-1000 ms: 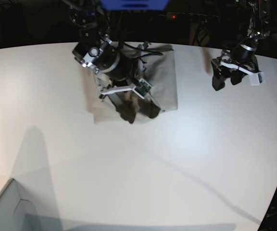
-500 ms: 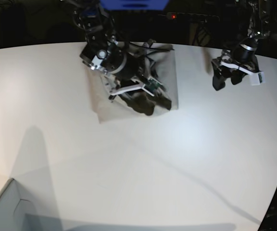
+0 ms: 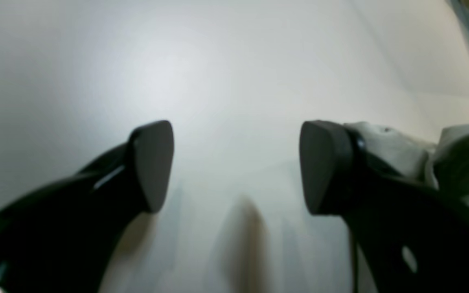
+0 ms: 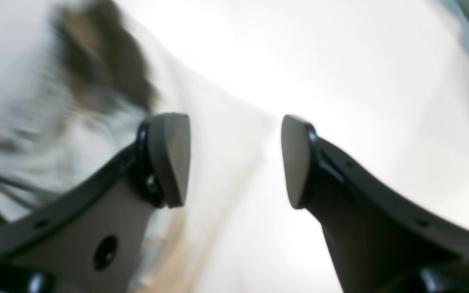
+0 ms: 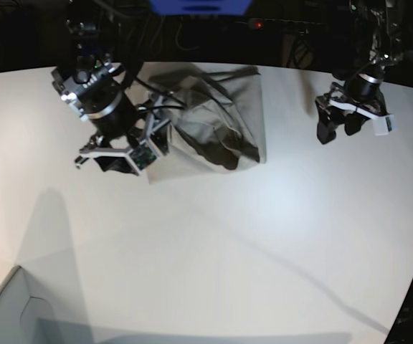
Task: Layout the t-shirt on the table in an organized manner, then fold the t-shirt properly
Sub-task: 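Grasp the strip end with the right gripper and fold it over the stack, then tuck and press the stack edge with the left gripper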
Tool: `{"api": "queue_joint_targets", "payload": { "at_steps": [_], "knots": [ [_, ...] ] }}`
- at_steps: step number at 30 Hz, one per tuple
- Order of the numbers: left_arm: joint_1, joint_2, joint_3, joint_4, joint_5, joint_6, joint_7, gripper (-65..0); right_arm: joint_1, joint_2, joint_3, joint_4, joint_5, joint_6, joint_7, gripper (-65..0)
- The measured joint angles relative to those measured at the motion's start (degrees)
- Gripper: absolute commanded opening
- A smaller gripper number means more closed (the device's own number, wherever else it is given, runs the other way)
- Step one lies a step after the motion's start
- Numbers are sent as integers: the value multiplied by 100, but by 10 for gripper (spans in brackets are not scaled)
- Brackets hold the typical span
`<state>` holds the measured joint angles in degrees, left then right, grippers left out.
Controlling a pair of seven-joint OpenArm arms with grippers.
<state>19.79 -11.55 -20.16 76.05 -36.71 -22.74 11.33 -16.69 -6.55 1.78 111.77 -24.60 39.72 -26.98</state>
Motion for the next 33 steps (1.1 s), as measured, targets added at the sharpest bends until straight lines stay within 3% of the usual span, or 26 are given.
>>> {"api": "queue_joint_targets", "payload": {
  "at_steps": [4, 8, 19, 25, 33],
  "knots": [
    [17, -2, 0, 0, 0, 4, 0, -183, 129, 2, 520, -251, -9, -2, 2, -311],
    [-33, 13, 2, 0, 0, 4, 2, -183, -109, -2, 505, -442, -9, 0, 52, -312],
    [-94, 2, 0, 0, 0, 2, 0, -183, -918, 17, -1473, -452, -4, 0, 57, -312],
    [-94, -2, 0, 0, 0, 4, -7, -183, -925, 584, -2529, -402, 13, -2, 68, -312],
    [-57, 31, 0, 20, -44, 0, -4, -179, -901, 686, -1773, -339, -11, -2, 37, -312]
  ]
}}
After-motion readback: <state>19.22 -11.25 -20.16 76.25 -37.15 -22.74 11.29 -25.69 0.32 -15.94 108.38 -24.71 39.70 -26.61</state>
